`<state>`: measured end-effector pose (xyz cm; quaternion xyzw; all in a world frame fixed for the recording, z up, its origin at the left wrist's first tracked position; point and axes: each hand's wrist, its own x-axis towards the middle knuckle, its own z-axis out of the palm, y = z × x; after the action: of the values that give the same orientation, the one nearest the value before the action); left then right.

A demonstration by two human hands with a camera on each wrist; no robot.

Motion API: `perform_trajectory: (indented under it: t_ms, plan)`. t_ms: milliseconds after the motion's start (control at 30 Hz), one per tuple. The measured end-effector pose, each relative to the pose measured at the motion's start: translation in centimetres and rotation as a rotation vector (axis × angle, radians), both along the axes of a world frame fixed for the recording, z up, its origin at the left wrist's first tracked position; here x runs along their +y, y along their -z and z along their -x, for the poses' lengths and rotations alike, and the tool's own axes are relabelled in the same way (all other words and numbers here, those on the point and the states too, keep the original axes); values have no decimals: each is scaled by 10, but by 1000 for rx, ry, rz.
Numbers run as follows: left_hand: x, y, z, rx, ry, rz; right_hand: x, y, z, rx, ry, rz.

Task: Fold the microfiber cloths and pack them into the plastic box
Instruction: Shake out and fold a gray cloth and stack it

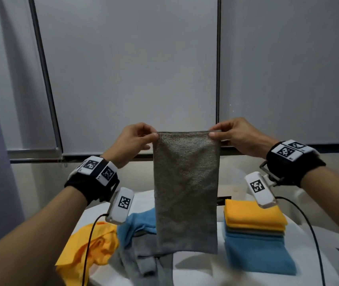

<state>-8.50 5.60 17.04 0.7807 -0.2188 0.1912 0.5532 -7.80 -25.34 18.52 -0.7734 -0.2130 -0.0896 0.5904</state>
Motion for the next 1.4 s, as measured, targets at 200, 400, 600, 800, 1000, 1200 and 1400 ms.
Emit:
perform_trajectory:
  t_ms: [200, 400, 600, 800, 1000, 1200, 1400]
  plan:
    - [1, -5, -4, -36, -9, -1, -6, 0, -4, -13, 27, 8]
    - [12, -7, 0, -42, -56, -64, -17, 2, -4, -80, 76, 122]
    - [-12, -17, 4, -54, -7, -286, 32, 3, 2, -144, -66, 350]
    - [-19, -33, 12, -104, 20, -448, 75, 13, -1, -110, -214, 379]
    - [17, -30, 12, -74, -32, -424, 46, 14, -5, -78, -135, 452]
    - [31, -22, 16, -86, -46, -357, 12, -3, -4, -20, -125, 389]
    - [34, -30, 23, -94, -99, -343, 1, -18, 1, -48, -68, 332]
